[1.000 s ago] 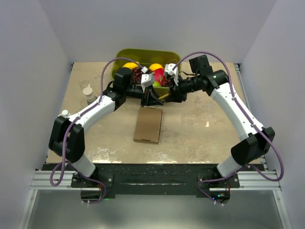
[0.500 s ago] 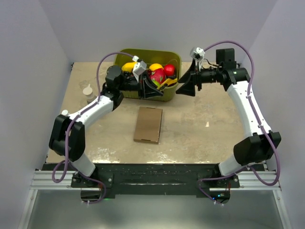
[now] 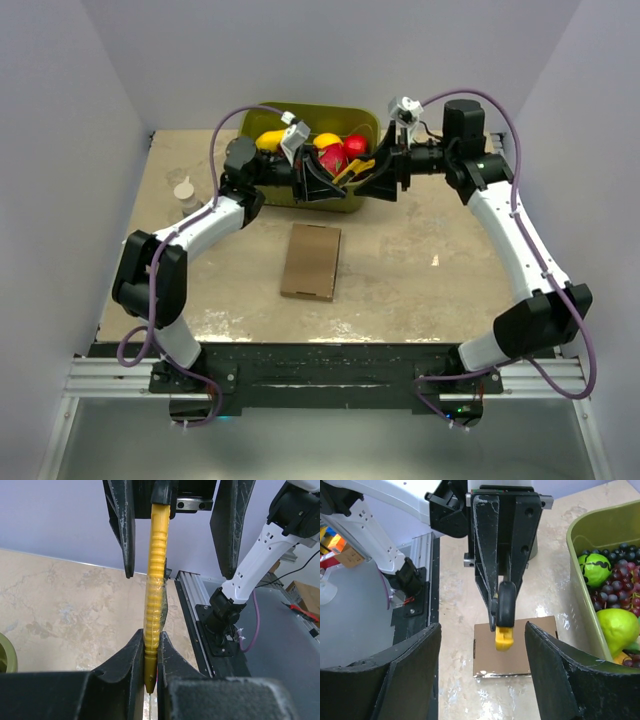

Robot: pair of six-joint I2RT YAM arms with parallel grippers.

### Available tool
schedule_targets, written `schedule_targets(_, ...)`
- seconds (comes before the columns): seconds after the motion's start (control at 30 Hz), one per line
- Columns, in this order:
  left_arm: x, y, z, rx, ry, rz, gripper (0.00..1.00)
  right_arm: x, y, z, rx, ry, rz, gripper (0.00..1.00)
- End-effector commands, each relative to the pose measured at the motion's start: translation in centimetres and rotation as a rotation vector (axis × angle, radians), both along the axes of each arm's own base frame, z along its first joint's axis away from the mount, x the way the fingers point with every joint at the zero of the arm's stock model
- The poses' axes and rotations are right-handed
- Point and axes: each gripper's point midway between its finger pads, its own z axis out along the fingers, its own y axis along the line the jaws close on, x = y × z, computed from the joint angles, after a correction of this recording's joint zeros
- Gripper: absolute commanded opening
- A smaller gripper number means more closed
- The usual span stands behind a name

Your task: Unpack the express box

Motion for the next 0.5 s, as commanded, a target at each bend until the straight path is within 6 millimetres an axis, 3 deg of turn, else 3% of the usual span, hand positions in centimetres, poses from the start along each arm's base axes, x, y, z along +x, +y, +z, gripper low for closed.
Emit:
schedule_targets(0.0, -0.4, -0.1, 2.3, -0.033, -0.077, -0.021, 0.0, -0.1, 1.5, 1.0, 0.032, -0.013, 0.038, 0.68)
schedule_targets(0.47, -0.4, -0.6, 2.0, -0.015, -0.081, -0.024, 0.0, 0.8, 2.7, -0.1, -0.005, 0.029, 0.001, 0.43)
